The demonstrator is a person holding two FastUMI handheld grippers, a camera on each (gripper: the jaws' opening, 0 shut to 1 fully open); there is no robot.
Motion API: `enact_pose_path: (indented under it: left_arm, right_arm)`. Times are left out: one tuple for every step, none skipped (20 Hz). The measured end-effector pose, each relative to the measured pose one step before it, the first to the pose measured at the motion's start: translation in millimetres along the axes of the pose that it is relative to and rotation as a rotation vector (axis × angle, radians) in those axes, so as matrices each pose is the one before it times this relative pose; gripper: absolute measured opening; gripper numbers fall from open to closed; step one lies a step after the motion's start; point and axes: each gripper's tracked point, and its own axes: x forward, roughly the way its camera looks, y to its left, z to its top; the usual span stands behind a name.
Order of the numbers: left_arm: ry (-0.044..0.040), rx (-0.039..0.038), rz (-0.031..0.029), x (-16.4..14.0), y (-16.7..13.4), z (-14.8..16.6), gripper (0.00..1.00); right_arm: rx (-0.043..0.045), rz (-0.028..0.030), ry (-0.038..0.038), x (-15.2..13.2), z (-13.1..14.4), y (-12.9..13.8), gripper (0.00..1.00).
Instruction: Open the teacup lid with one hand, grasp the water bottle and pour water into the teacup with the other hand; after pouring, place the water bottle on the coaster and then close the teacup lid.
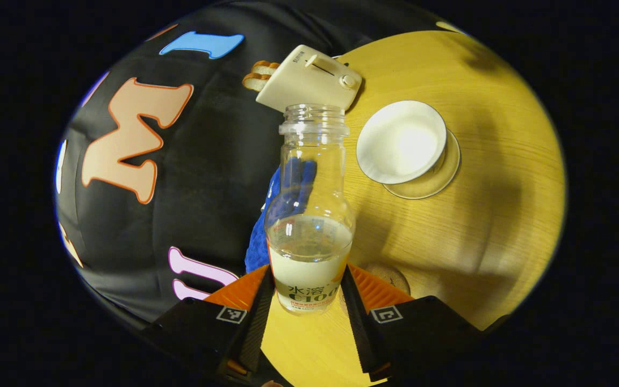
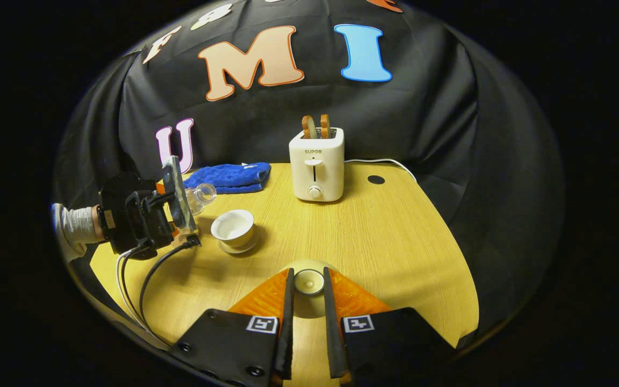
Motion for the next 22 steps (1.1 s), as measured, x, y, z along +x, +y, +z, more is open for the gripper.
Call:
enact_pose_path:
  left_arm:
    - [0.01330,0.03135,-0.00291,2.57,0.78,-0.13,0.68]
    - [0.00870,0.02896,0.00028,1.82,0.60,0.90,0.68]
    - [0.01007,0.02731,0.00365,0.48,1.32,-1.42,0.69]
    - [0.00291,0.02026,0.00427,0.86,0.92,0.51,0.68]
    - [0.00538,0.01952,0.00063,1.04,0.22,0.52,0.68]
    - [0.00350,0.01987,0.00306,2.31,1.56,-0.91,0.68]
    - [0.00593,0.02581,0.00644,0.74,1.86,-0.31,0.68]
    - [0.00149,0.02999,0.00560,0.51,2.44,0.71,0.68]
    - [0.00155,0.03457,0.00674,0.07,3.63,-0.06,0.69]
    - [0.00478,0.03554,0.00914,-0.27,4.01,-0.09,0.69]
    - [-0.00137,0.03157,0.00507,-1.51,2.61,0.14,0.69]
    - [0.00477,0.02471,0.00446,-1.10,2.77,-0.12,0.70]
    - [-0.00169,0.02077,0.00295,-1.16,1.42,0.76,0.68]
    - [0.00021,0.01804,0.00176,0.31,1.58,1.25,0.69]
    - [0.00783,0.01574,0.00066,-0.54,1.32,-1.25,0.68]
    - [0.00140,0.01100,-0.00230,-1.04,0.25,0.55,0.68]
    - [0.00049,0.01394,-0.00667,-0.05,-0.82,1.12,0.68]
    - [0.00579,0.02015,-0.00252,-0.52,0.26,-0.27,0.69]
    - [0.00519,0.02634,0.00054,-0.49,2.18,-0.68,0.68]
    - [0.00398,0.02331,0.00478,0.02,2.89,-0.21,0.69]
    - [0.00687,0.02439,0.00370,-0.88,3.36,-1.54,0.68]
    - [0.00766,0.02412,0.00630,-0.86,3.88,-1.26,0.68]
  right_arm:
    - [0.00208,0.00062,0.00126,0.05,-0.24,-0.87,0.30]
    - [0.00247,0.00015,0.00112,-0.14,-0.70,-1.54,0.29]
    - [0.00178,-0.00028,0.00050,0.16,-0.17,-0.63,0.30]
    - [0.00105,-0.00142,0.00014,0.12,-1.62,-1.62,0.29]
    - [-0.00038,-0.00157,0.00143,0.38,-1.17,-1.14,0.29]
    - [-0.00075,-0.00272,0.00049,-0.13,-1.69,-1.79,0.29]
    - [0.00097,-0.00223,0.00309,0.09,-1.62,-1.61,0.29]
    - [0.00229,-0.00037,0.00271,-1.24,-1.87,-1.28,0.29]
    - [0.00182,-0.00062,0.00146,-1.12,-0.89,-1.30,0.29]
    - [0.00076,-0.00094,0.00005,0.98,-1.41,-1.12,0.29]
    - [0.00191,-0.00093,-0.00020,-0.44,-0.58,-1.31,0.29]
    - [0.00310,0.00155,0.00037,0.73,-0.79,0.05,0.29]
    - [0.00259,0.00071,0.00024,-0.13,-0.16,-0.03,0.29]
    - [0.00168,0.00107,-0.00091,-0.26,-0.98,-0.23,0.29]
    - [0.00089,0.00218,-0.00053,-0.20,0.03,0.53,0.29]
    - [-0.00028,0.00080,-0.00048,0.32,-0.64,0.24,0.29]
    - [-0.00066,0.00088,0.00029,-0.50,-0.10,0.06,0.29]
    - [-0.00114,0.00082,-0.00028,0.62,-1.27,0.19,0.29]
    - [-0.00211,0.00012,0.00119,0.33,-0.23,0.06,0.29]
    - [-0.00108,-0.00057,0.00224,-0.25,-1.61,-1.06,0.29]
    - [0.00055,0.00170,0.00225,0.07,-0.56,0.13,0.30]
    - [0.00079,0.00075,0.00140,-0.03,-2.01,0.03,0.30]
